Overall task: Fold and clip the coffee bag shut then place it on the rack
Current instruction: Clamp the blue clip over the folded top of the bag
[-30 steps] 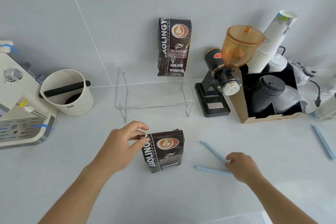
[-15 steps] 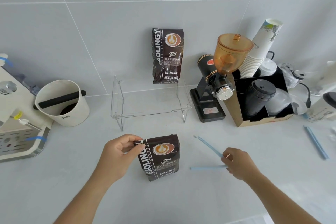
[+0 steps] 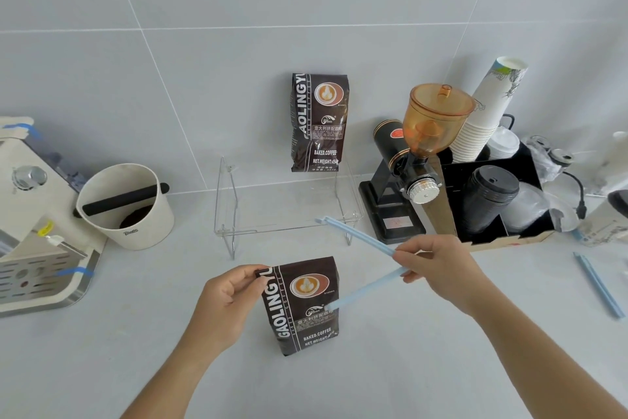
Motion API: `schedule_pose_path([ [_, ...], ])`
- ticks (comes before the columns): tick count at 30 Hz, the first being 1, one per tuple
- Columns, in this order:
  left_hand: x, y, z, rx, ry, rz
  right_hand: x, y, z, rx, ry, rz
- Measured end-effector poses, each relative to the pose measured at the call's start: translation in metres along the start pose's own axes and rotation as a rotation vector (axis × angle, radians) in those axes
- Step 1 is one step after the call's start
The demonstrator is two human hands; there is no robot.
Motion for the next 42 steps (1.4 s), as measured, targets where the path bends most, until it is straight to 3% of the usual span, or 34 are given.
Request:
schedule_pose_path([
  [10, 0.001, -0.003, 0.004, 0.015, 0.018, -0.038, 0.065, -0.051, -0.008, -0.083, -0.225, -0.078],
  [28, 0.001, -0.005, 0.014, 0.058, 0.220, -0.025, 0.104, -0.035, -0.003, -0.006, -0.505, -0.183],
  [37, -0.004, -0.009, 0.013, 0.054, 0.222, -0.069, 0.101, -0.035, -0.005, -0.044, -0.399, -0.145],
  [42, -0.002, -0.007, 0.014, 0.036, 0.145, -0.016, 0.096, -0.037, -0.004, -0.075, -0.378, -0.140],
])
Point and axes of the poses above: each hand's wrist, its own z-axis away from the middle knuckle, its own x-axis out of the palm, y = z × x, the point moved 9 cm from there along -z, towards the middle knuckle
